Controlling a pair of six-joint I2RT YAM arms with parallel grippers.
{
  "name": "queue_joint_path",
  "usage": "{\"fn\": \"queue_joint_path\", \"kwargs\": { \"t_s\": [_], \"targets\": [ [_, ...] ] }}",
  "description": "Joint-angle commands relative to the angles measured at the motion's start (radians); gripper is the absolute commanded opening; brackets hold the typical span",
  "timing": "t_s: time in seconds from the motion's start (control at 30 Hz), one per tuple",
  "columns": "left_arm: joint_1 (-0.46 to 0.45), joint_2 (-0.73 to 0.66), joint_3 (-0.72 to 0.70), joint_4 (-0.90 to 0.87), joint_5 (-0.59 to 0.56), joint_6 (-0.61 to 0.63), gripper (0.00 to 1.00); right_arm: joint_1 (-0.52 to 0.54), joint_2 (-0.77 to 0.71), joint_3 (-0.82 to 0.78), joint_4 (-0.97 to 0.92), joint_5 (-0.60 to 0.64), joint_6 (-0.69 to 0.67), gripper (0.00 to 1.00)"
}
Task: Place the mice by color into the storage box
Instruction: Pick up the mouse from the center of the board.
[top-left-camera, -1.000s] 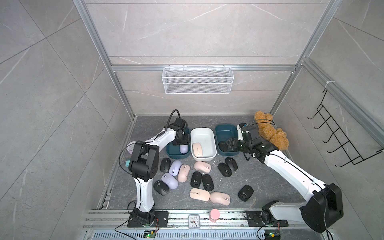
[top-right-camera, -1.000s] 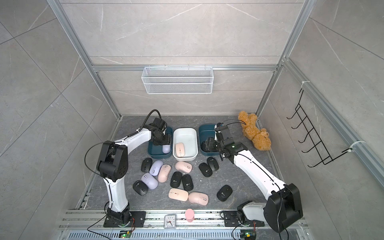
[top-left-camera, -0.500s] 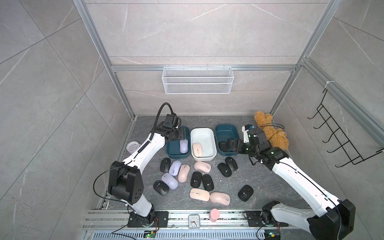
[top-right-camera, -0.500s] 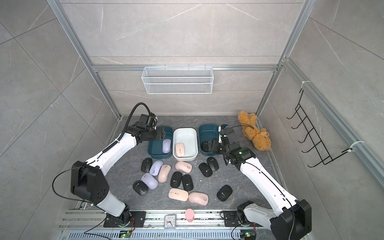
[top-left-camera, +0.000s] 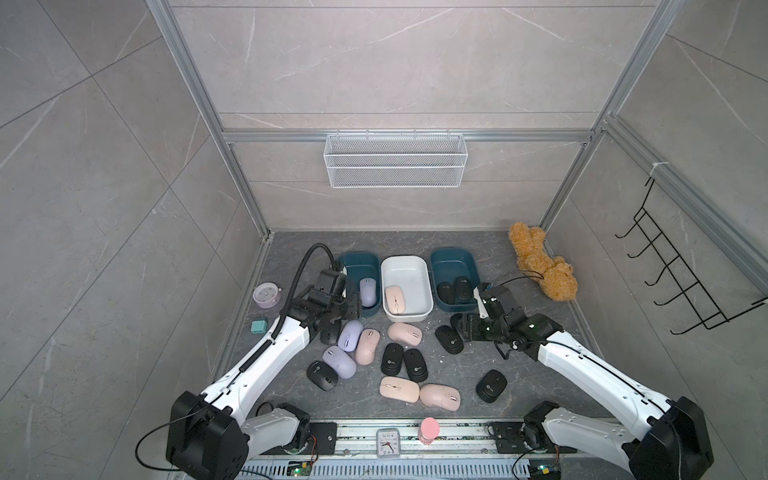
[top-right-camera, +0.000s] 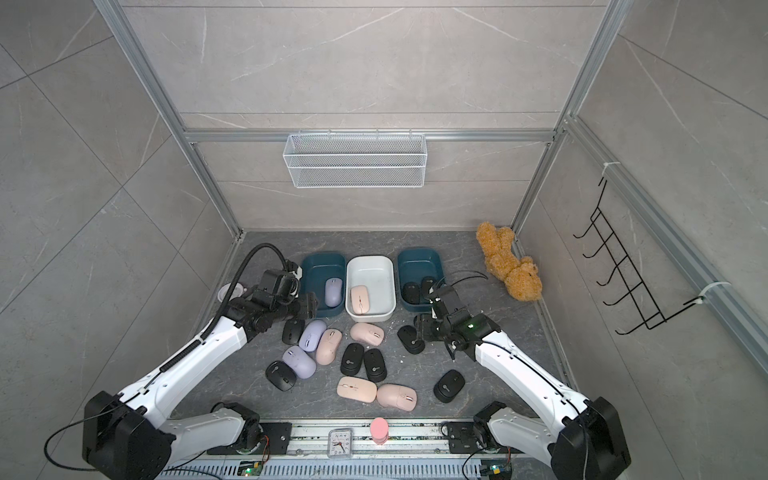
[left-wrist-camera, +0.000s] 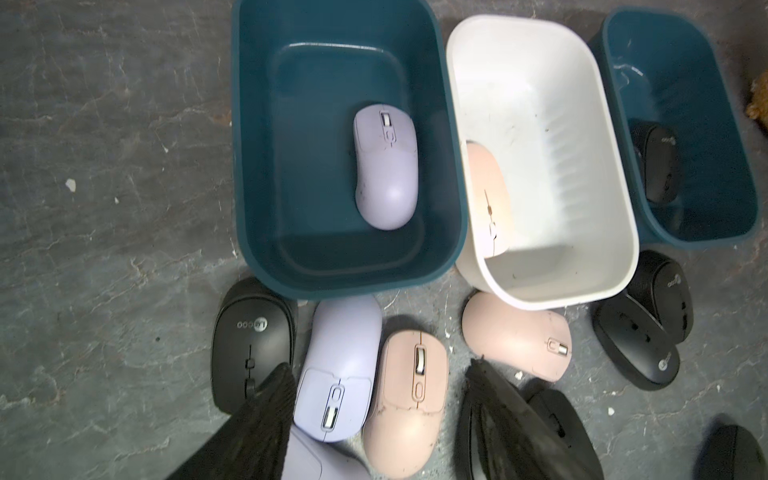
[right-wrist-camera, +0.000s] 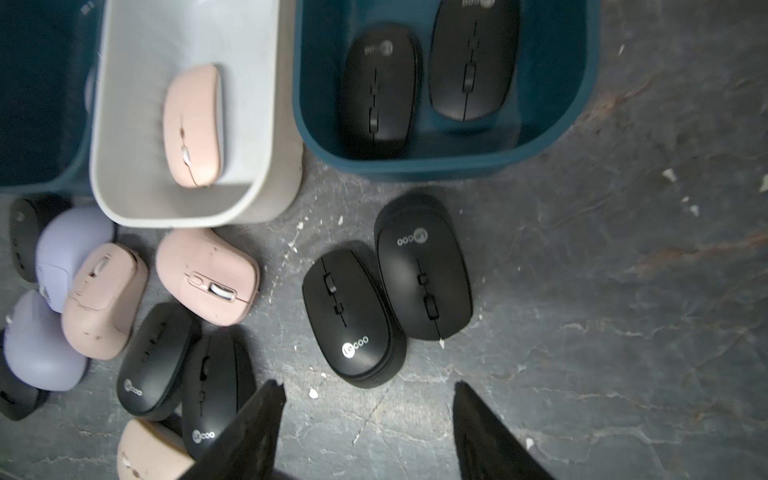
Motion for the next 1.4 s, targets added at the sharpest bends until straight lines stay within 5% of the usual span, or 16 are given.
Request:
{"fn": "queue_joint_path", "kwargs": {
  "t_s": [0.0,1.37],
  "targets": [
    [-0.004,-0.063,-0.043,0.003,-0.03,-0.051,0.69,0.03,0.04,-0.031,0.04,-0.001,0.026,0.67],
    [-0.011,-0.012,-0.083,0.008,-0.046,-0.077,0.69,0.146,0.388,-0.015,0.242,0.055,-0.017,0.67]
  ]
}}
